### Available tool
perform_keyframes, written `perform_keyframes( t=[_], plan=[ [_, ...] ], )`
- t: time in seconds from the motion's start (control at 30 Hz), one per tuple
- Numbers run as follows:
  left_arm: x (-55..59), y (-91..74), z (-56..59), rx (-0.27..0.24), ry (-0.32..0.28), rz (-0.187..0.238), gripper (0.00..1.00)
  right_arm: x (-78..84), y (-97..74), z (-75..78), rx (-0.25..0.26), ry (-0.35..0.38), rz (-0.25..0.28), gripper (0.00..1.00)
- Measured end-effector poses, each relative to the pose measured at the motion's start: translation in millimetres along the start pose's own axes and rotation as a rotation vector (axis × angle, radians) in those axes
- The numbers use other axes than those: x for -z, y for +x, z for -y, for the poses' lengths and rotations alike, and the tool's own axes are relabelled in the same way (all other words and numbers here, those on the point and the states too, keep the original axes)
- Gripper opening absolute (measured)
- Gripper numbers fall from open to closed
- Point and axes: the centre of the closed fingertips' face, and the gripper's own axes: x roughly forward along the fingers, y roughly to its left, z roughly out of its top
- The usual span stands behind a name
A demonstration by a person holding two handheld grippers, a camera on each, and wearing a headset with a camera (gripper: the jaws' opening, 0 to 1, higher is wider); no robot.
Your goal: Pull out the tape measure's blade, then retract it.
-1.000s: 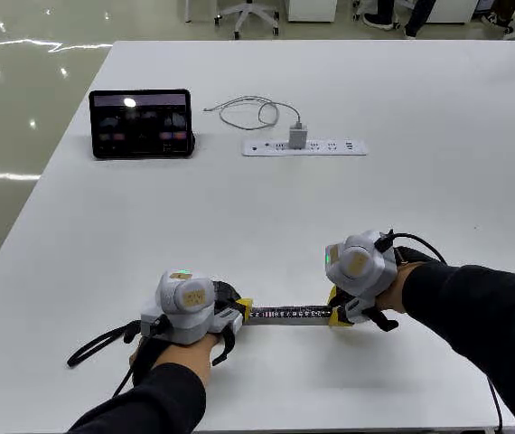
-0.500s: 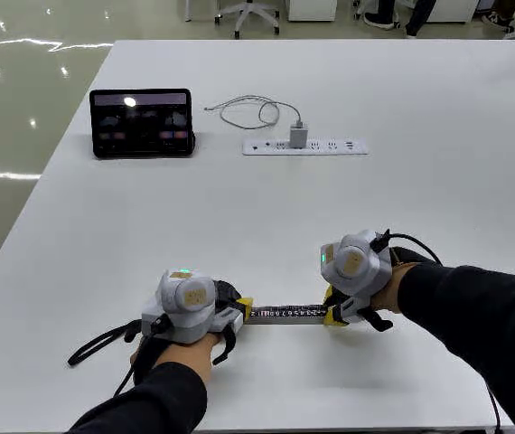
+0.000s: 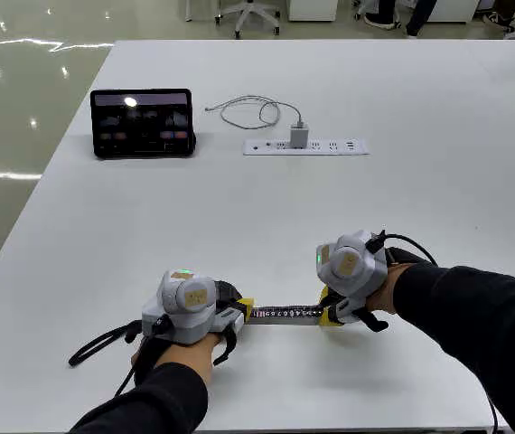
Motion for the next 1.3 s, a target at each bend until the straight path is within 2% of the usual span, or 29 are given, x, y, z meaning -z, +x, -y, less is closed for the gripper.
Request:
perform_keyframes(
  t=[1.3],
  plan=[
    [-0.1,0.2,0.3,-0.001,-0.004,0.003,0.65,-21.3,8.0,-3.1,-0.001,0.0,0.024,0.11]
  ],
)
